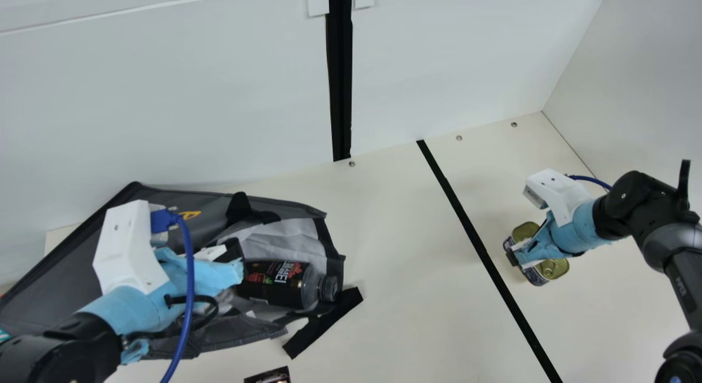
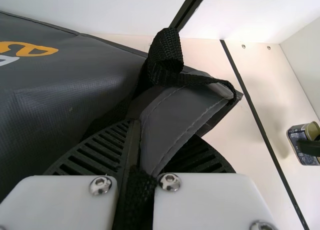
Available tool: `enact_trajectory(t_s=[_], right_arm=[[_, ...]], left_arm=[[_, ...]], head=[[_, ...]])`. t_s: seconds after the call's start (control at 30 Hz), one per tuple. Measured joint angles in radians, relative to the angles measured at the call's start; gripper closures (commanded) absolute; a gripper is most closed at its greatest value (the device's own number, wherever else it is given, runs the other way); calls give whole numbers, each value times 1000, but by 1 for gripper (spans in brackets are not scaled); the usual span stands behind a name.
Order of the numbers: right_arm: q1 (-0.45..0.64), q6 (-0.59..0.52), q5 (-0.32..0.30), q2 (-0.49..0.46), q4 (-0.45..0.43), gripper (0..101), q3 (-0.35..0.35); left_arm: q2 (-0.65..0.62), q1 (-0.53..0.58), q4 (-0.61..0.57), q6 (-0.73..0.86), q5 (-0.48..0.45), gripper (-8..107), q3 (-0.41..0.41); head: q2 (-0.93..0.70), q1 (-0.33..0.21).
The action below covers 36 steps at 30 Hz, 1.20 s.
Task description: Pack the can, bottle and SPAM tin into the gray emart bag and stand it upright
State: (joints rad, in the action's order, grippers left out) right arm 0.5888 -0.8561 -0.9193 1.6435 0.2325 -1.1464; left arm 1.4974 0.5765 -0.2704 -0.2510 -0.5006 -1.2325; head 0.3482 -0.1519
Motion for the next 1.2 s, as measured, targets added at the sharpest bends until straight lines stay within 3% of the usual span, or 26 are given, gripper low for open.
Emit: enact_trajectory(t_s=[0.73, 1.2], right_arm=[[-219, 149, -9, -98, -32, 101, 33], [-373, 164, -32, -129, -42, 101, 46]], left_arm=[[0, 0, 0, 0, 0, 107, 0], [0, 0, 0, 0, 0, 107, 0]], head=[[0, 0], [0, 0]])
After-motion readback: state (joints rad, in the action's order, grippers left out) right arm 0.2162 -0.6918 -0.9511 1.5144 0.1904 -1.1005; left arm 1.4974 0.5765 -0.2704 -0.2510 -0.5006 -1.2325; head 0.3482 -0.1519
